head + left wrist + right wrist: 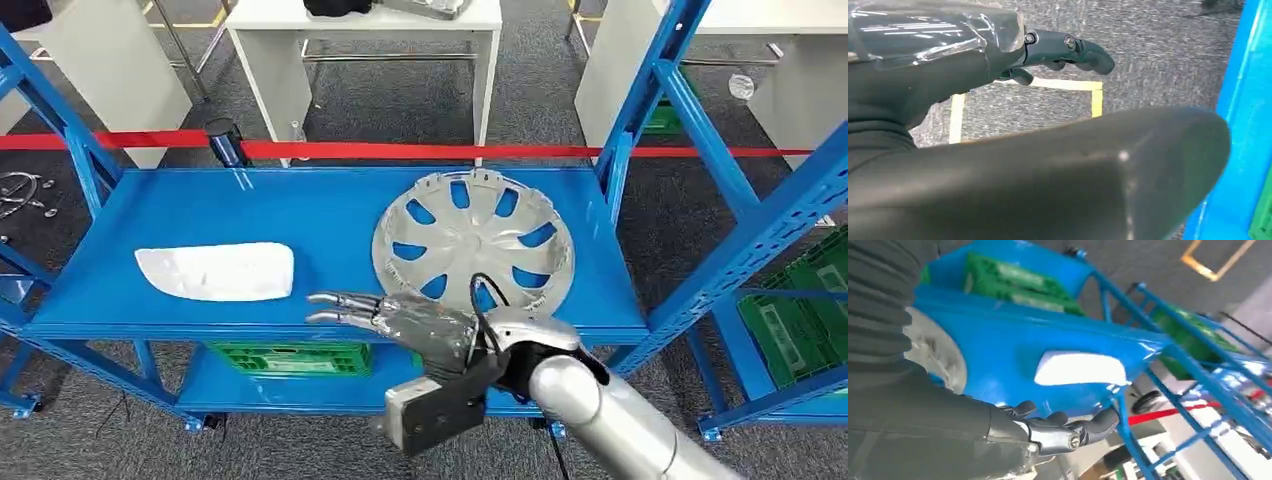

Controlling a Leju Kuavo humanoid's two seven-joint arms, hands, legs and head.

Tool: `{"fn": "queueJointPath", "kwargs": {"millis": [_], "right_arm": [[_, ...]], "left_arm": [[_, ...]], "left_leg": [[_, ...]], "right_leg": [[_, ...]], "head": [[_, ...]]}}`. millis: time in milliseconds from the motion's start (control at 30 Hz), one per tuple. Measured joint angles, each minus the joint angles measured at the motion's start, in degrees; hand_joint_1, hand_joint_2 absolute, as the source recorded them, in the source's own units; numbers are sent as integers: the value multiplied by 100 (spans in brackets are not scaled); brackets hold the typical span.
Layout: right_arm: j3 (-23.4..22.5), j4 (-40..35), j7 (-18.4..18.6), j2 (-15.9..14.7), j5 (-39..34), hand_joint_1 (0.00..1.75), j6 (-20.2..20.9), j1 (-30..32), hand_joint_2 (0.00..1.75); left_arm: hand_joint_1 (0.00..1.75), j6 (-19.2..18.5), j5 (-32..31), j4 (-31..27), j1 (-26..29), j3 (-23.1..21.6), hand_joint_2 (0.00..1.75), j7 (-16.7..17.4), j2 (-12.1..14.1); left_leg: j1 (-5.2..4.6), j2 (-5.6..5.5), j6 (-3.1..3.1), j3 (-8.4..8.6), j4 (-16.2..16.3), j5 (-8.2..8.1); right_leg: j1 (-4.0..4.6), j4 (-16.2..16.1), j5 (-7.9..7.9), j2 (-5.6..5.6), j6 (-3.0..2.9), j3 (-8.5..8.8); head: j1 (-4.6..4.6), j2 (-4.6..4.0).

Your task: Take the parts from the cabinet and place them on the table.

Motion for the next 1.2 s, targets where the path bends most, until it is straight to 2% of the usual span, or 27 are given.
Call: {"fn": "queueJointPath", "kwargs": {"millis": [100, 133, 167, 200, 267, 300, 333, 367, 433, 467, 500, 533, 600, 633, 667, 700, 767, 800, 833, 867, 900, 933, 967, 1000, 1067, 1133, 1200], "right_arm": [[160, 200, 144, 86, 219, 0, -26, -136, 175], [197, 245, 199, 107, 302, 0, -50, -186, 175], [221, 313, 229, 116, 359, 0, -85, -246, 175], [241, 381, 273, 131, 422, 0, -105, -305, 175], [288, 576, 421, 147, 591, 0, -140, -339, 175], [304, 668, 477, 149, 654, 0, -151, -338, 175], [311, 824, 563, 151, 749, 0, -183, -339, 175], [300, 941, 630, 158, 831, 0, -236, -341, 175], [247, 1133, 692, 173, 940, 0, -293, -345, 175], [189, 1261, 745, 184, 1025, 0, -321, -347, 175], [147, 1334, 765, 197, 1076, 0, -330, -346, 175], [53, 1475, 791, 212, 1182, 0, -345, -333, 175], [-133, 1666, 861, 219, 1301, 0, -378, -272, 175], [-247, 1730, 879, 225, 1340, 0, -398, -237, 175], [-374, 1780, 898, 234, 1375, 0, -409, -188, 175], [-492, 1821, 903, 245, 1408, 0, -420, -138, 175], [-672, 1923, 903, 249, 1479, 0, -420, -28, 175], [-776, 1955, 905, 243, 1491, 0, -420, 57, 175], [-874, 1998, 905, 241, 1500, 0, -420, 151, 175], [-990, 2027, 900, 238, 1502, 0, -417, 233, 175], [-1053, 2040, 892, 236, 1504, 0, -417, 288, 175], [-1142, 2062, 865, 234, 1497, 0, -411, 324, 175], [-1204, 2070, 830, 234, 1473, 0, -393, 349, 175], [-1250, 2075, 815, 232, 1445, 0, -385, 374, 175], [-1316, 2097, 809, 214, 1403, 0, -306, 449, 175], [-1375, 2103, 802, 199, 1368, 0, -282, 531, 175], [-1440, 2105, 782, 149, 1268, 0, -212, 561, 175]], "left_arm": [[0, 7, -50, 22, -9, 22, 0, -13, 4], [0, -2, -63, 22, -6, 26, 0, -16, -2], [0, -7, -63, 22, -15, 28, 0, -16, 0], [0, -18, -65, 22, -26, 33, 0, -18, 2], [0, -20, -124, 22, -36, 44, 0, -16, 0], [0, -20, -133, 26, -35, 55, 0, -18, 0], [0, -20, -151, 33, -35, 70, 0, -22, 0], [0, -17, -162, 37, -31, 85, 0, -31, 0], [0, -4, -201, 48, -33, 98, 0, -70, 0], [0, 4, -240, 69, -34, 100, 0, -102, 2], [0, 20, -251, 92, -35, 103, 0, -125, 7], [0, 39, -260, 114, -35, 105, 0, -162, 13], [0, 48, -306, 164, -32, 111, 0, -188, 22], [0, 48, -312, 179, -32, 114, 0, -204, 46], [0, 48, -332, 199, -29, 111, 0, -221, 44], [0, 50, -345, 219, -30, 111, 0, -230, 50], [0, 59, -360, 256, -31, 111, 0, -247, 91], [0, 79, -365, 289, -30, 111, 0, -254, 98], [0, 103, -371, 328, -29, 111, 0, -265, 105], [0, 116, -393, 356, -25, 111, 0, -271, 116], [0, 122, -420, 376, -28, 111, 0, -280, 129], [0, 144, -422, 395, -35, 107, 0, -287, 151], [0, 157, -424, 411, -39, 105, 0, -298, 173], [0, 170, -430, 435, -50, 103, 0, -300, 199], [0, 221, -430, 488, -77, 96, 0, -319, 234], [0, 258, -430, 544, -85, 85, 0, -335, 267], [0, 321, -424, 614, -97, 70, 0, -357, 284]], "left_leg": [[-27, -3, 81, -11, 0, -14], [43, 0, 142, 59, -99, 26], [25, 0, 174, 93, -136, 23], [22, 4, 215, 96, -135, 21], [7, -1, 231, 94, -133, 9], [2, -4, 240, 96, -130, 1], [0, -11, 239, 106, -129, -4], [-1, -18, 234, 121, -128, -13], [-1, -38, 203, 166, -124, -40], [-11, -44, 178, 165, -114, -57], [-62, -47, 142, 148, -73, -89], [-61, -49, 129, 147, -74, -94], [-37, -45, 97, 158, -79, -100], [-27, -46, 69, 146, -58, -129], [-20, -34, 27, 88, 59, -216], [-5, -24, -11, -48, 388, -405], [29, -2, -64, -532, 1354, -810], [35, 2, -76, -737, 1726, -905], [38, 2, -77, -811, 1803, -856], [39, 3, -69, -740, 1596, -683], [39, 3, -54, -553, 1169, -423], [37, 2, -24, -275, 582, -125], [23, 0, 24, -27, 59, 67], [-14, 2, 42, 73, -41, -52], [-31, -2, 73, 69, -46, -48], [-27, -3, 138, 95, -104, -29], [12, 6, 211, 180, -213, 18]], "right_leg": [[-19, -53, -2, -3, 84, 16], [-21, -6, -54, -11, 107, -22], [-3, 186, -144, -19, 92, -94], [-13, 564, -303, -18, 56, -296], [-12, 1520, -618, -18, 20, -815], [-13, 1855, -671, -19, 44, -1019], [-14, 1851, -605, -19, 86, -1073], [-14, 1544, -426, -21, 140, -962], [-14, 476, 46, -33, 215, -485], [-10, 15, 200, -67, 189, -285], [8, -28, 234, -55, 116, -241], [11, -23, 235, -54, 73, -253], [31, -23, 233, -49, 24, -248], [-38, -47, 248, -47, -7, -216], [-39, -48, 237, -46, -23, -198], [-41, -47, 222, -48, -49, -181], [-36, -43, 211, -48, -60, -173], [-34, -42, 205, -48, -65, -170], [-34, -42, 199, -46, -70, -162], [-34, -42, 191, -42, -75, -148], [-34, -42, 179, -30, -76, -128], [-33, -43, 168, -14, -65, -102], [-32, -47, 153, -3, -49, -83], [14, -51, 143, 1, -22, -102], [1, -52, 140, 3, 15, -112], [12, -86, 135, 3, 93, -83], [6, 266, -70, -11, 65, -265]], "head": [[2, 2], [0, 2], [17, 0], [26, 2], [28, 0], [31, 2], [31, 2], [31, 0], [31, 0], [37, 0], [33, 2], [26, 0], [31, 0], [35, 2], [26, 0], [-2, 0], [4, 0], [4, 0], [4, 0], [2, 2], [4, 2], [2, 0], [4, 0], [9, 0], [7, 0], [7, 2], [31, 0]]}}
